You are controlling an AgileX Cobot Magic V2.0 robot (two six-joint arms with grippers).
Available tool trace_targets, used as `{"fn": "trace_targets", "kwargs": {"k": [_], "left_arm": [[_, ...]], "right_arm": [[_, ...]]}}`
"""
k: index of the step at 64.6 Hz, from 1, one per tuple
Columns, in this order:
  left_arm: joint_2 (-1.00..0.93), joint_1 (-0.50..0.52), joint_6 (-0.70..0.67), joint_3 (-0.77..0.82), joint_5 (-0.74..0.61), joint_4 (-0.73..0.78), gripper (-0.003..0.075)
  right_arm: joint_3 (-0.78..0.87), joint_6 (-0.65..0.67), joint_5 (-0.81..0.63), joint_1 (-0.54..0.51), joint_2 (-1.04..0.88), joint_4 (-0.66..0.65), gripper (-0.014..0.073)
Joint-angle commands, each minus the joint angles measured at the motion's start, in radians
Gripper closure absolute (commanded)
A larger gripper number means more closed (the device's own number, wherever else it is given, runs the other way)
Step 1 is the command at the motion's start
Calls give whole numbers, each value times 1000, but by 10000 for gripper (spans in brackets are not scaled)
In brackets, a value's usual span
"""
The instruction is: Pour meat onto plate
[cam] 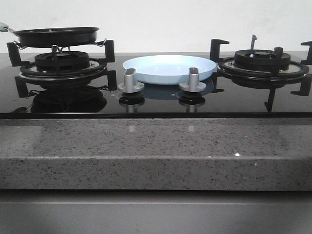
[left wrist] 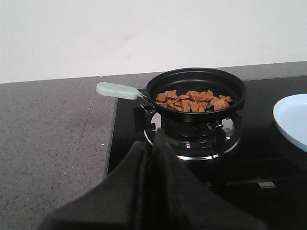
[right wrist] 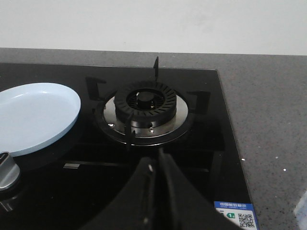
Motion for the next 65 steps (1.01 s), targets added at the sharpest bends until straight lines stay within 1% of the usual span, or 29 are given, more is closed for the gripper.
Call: {"fn": "trace_targets", "kwargs": {"k": [1, 3, 4, 5, 6, 11, 14, 15, 17, 33, 42, 53, 65], "left_arm": [[3, -1, -6, -39, -100, 0, 531], [3, -1, -6, -39, -100, 0, 457], [3, -1, -6, -39, -100, 0, 395], [3, -1, -6, -39, -98, -4, 351], [3, -1, -6, -39, -98, -4, 286], [3, -1, -6, -39, -98, -8, 94], [3, -1, -6, -39, -98, -8, 27], [3, -1, -6, -39, -98, -8, 16], [3, -1, -6, -39, -98, -8, 17], [3, -1, -6, -39, -98, -8, 95], [5, -1, -6, -39, -98, -8, 127], [5, -1, -6, -39, -98, -8, 158], [5, -1, -6, -39, -98, -8, 158]], "right_arm": [[-36, -1, -94, -8, 7, -14, 375], [-36, -1, -92, -8, 7, -14, 314], [-36, -1, -92, -8, 7, -14, 269], [-36, -1, -92, -8, 7, -14, 239], [-36, -1, -92, -8, 7, -14, 197], [-35, -1, -93, -8, 7, -14, 82], [-35, -1, -93, -8, 7, -14, 47], [-35, -1, -93, -8, 7, -14, 43], [-35, -1, -93, -8, 7, -14, 41], [-35, -1, -100, -8, 16, -9, 45], [-73, -1, -93, -1, 85, -8, 45], [-227, -1, 0, 38, 264, -8, 45], [-427, -1, 105, 125, 482, -8, 48]]}}
